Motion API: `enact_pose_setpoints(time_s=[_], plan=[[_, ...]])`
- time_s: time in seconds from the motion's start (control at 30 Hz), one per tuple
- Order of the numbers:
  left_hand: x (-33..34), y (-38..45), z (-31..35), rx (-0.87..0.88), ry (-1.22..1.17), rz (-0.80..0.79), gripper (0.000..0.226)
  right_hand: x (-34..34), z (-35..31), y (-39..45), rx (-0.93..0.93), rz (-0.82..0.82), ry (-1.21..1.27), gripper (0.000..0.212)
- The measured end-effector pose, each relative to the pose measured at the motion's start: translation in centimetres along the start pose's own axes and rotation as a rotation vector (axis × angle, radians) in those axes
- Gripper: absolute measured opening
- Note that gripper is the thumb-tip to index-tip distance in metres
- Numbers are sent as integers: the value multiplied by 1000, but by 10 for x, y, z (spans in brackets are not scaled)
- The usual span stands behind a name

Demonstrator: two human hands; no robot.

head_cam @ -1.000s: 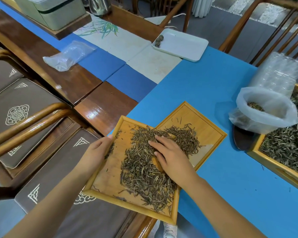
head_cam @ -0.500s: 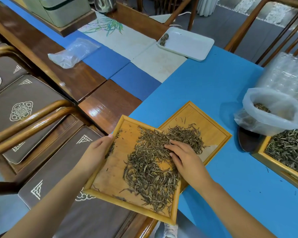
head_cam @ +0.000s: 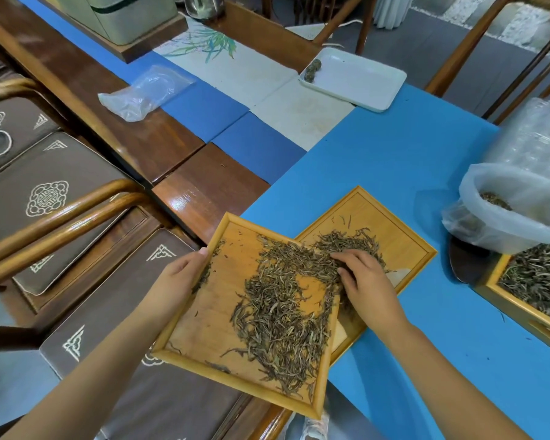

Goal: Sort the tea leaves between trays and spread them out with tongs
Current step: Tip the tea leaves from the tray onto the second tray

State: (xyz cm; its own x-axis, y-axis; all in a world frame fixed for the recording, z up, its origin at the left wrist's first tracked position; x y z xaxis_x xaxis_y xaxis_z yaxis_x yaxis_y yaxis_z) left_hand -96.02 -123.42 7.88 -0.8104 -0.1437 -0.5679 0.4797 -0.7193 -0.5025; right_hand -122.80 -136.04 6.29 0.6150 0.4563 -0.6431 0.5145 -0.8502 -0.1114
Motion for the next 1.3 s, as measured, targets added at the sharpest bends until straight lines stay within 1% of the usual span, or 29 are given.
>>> enact_pose_setpoints(time_s=[0.1, 0.2, 0.4, 0.5, 0.6, 0.73, 0.9, 1.1, 1.3], plan=[[0, 1, -2, -2, -13, -3, 32, -4, -4, 1, 7, 37, 8, 31], [2, 2, -2, 10, -15, -18, 34, 0, -23, -4, -63, 37, 37, 31], [6, 6, 1, 19, -20, -20, 35, 31, -54, -15, -169, -155, 11, 37], [8, 6, 2, 20, -21, -35, 35, 39, -54, -16, -169, -186, -20, 37], [8, 7, 2, 21, -32, -47, 36, 38, -49, -14, -150, -180, -16, 36], [6, 9, -1, 9, -41, -18, 35, 34, -41, -12, -131, -165, -11, 35], [8, 9, -2, 6, -60, -46, 37, 30, -32, -11, -116, -154, -16, 35], [6, 9, -1, -8, -36, -17, 37, 21, -23, -9, -84, -115, 6, 34], [5, 10, -3, -10, -27, -47, 37, 12, -16, -5, -36, -91, 29, 35]])
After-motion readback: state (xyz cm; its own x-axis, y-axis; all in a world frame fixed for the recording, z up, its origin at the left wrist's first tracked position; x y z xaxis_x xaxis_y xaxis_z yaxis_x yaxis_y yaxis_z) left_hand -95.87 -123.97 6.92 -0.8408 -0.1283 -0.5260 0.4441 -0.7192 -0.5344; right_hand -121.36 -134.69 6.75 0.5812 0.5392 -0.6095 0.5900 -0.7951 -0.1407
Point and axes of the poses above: each hand's wrist, its own y-axis towards the middle knuckle, its own x-axis out of the palm, z = x × y, the point moved 6 cm from there along y, towards the middle knuckle, and after that the axes turned 14 degrees about y, right-handed, at the moved point
